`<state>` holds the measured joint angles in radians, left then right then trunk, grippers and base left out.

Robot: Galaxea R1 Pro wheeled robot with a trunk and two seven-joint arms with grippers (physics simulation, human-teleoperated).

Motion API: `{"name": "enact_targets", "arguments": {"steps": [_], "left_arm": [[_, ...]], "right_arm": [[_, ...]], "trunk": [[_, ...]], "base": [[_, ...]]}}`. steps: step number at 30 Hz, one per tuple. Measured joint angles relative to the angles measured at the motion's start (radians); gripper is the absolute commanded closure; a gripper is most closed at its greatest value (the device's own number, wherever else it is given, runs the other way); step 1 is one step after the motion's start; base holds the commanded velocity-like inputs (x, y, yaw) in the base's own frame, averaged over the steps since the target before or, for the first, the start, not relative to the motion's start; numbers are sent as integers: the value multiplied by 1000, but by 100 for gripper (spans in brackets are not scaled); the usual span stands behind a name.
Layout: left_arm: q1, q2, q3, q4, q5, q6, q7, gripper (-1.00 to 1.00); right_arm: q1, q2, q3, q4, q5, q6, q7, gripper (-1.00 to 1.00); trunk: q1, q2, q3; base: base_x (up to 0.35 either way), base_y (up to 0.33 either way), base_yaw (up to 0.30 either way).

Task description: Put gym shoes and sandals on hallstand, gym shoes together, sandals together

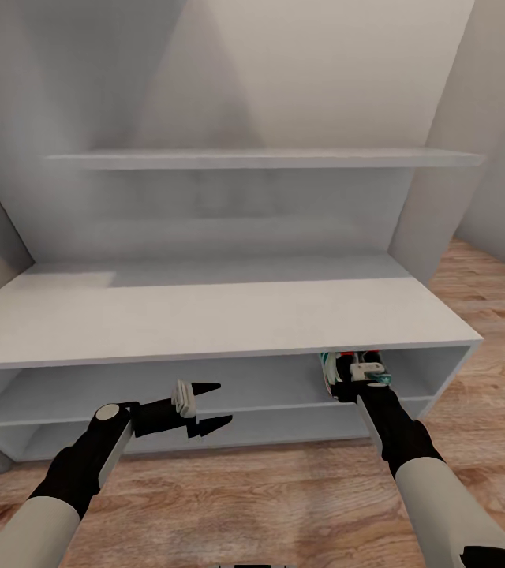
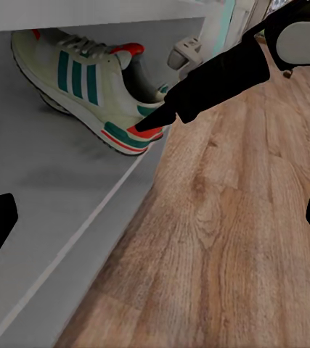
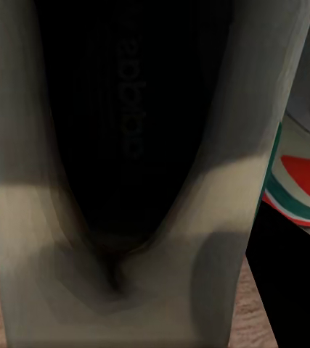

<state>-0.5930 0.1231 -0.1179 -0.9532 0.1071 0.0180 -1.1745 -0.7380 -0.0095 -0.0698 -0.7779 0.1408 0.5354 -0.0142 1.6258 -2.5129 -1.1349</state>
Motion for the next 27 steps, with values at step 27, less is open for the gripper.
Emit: {"name": "enact_targets", "arguments": {"steps": [27], "left_arm": [[0, 0, 0, 0, 0, 0, 0, -100]], "right_arm": [[0, 0, 0, 0, 0, 0, 0, 100]], "trunk": [[0, 0, 0]], "base": [[45, 0, 0]]}}
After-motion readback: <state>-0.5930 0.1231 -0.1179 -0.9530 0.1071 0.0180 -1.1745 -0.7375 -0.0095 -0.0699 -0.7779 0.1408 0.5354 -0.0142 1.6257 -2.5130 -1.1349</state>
